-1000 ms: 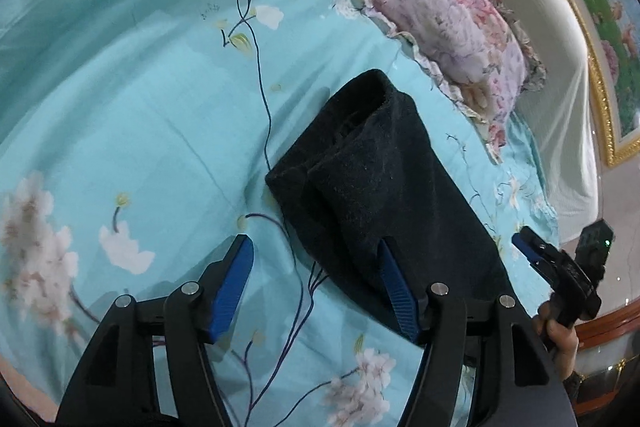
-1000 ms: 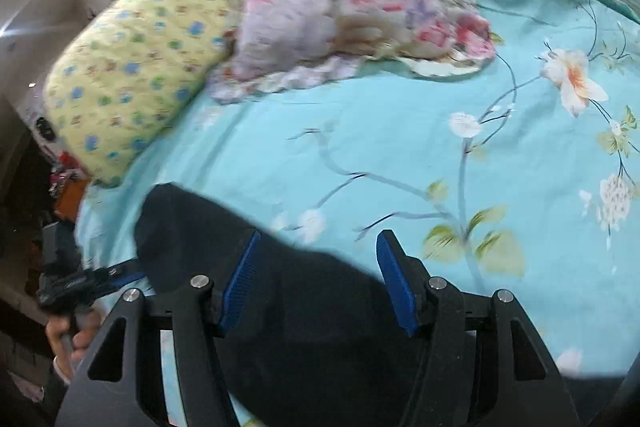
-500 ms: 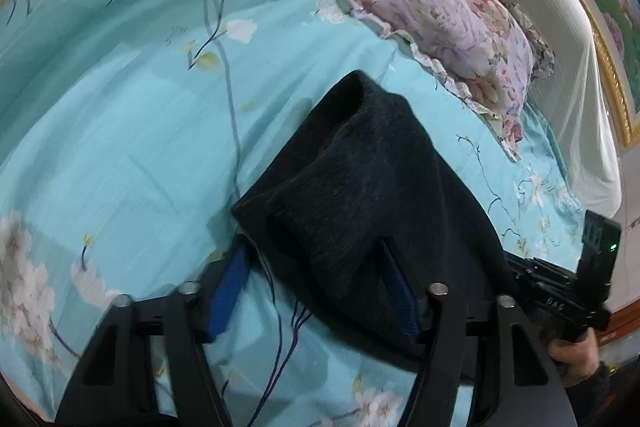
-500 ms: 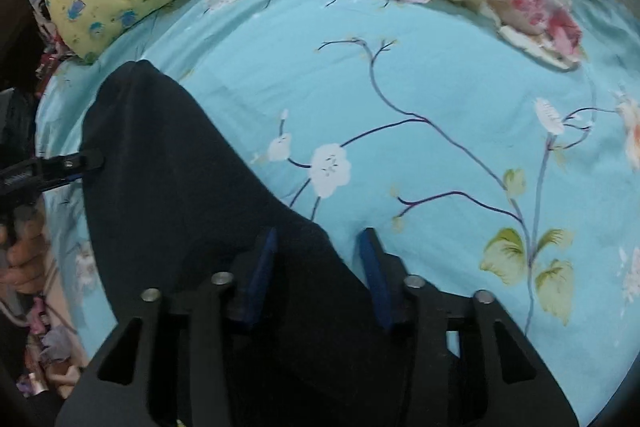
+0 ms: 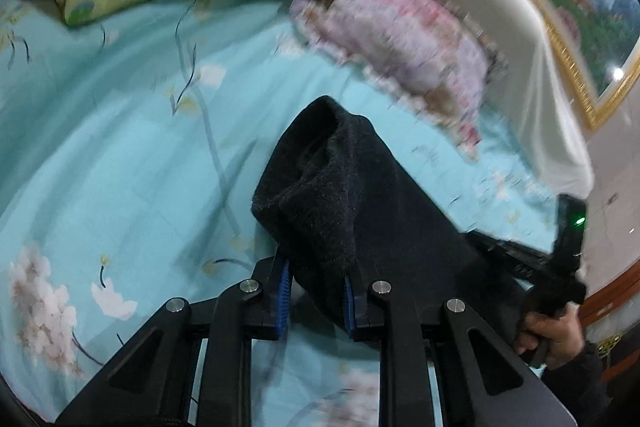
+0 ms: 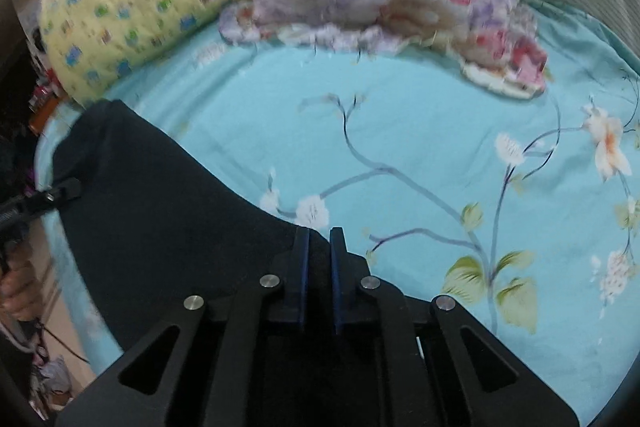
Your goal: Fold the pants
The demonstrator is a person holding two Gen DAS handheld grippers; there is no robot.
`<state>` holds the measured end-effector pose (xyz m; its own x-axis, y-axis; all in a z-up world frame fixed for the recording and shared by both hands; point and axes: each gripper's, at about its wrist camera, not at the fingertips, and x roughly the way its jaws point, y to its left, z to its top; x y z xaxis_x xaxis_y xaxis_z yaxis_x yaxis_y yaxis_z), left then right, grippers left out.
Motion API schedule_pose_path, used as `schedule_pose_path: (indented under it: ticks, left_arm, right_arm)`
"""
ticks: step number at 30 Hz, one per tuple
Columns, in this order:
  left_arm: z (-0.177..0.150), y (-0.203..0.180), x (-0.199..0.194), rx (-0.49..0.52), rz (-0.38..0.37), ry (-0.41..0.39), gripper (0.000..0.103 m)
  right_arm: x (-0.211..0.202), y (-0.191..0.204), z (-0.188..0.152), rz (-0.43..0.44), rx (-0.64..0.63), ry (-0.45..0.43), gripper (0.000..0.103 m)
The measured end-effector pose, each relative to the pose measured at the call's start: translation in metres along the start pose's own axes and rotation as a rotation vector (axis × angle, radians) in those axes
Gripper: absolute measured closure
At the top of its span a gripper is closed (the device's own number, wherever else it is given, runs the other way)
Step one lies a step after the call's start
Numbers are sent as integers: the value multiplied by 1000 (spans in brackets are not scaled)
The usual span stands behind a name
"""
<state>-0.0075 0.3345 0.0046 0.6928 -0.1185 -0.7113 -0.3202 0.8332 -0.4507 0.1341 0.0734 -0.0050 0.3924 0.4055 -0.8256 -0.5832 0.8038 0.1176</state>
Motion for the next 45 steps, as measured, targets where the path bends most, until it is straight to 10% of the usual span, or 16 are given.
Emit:
schedule_pose_path:
  ticks: [7, 13, 22, 26, 45]
  left_arm:
    - [-4, 8, -7, 8, 95, -10, 54]
    - [-8, -6, -40, 24, 122, -82, 49]
    - [-18, -71, -39, 121, 21, -49, 38]
    - [-31, -104, -23, 160, -37, 15, 37]
    - [-90, -250, 28, 424, -182, 198, 28]
  right_arm:
    - [2, -4, -12, 8, 107, -42, 87]
    - [-49, -14, -29, 30, 194, -118, 87]
    - [-97, -30, -88, 38, 313, -131, 83]
    - [-117, -37, -120, 35, 374, -157, 61]
    - [-201, -96, -236, -99, 666, -270, 55]
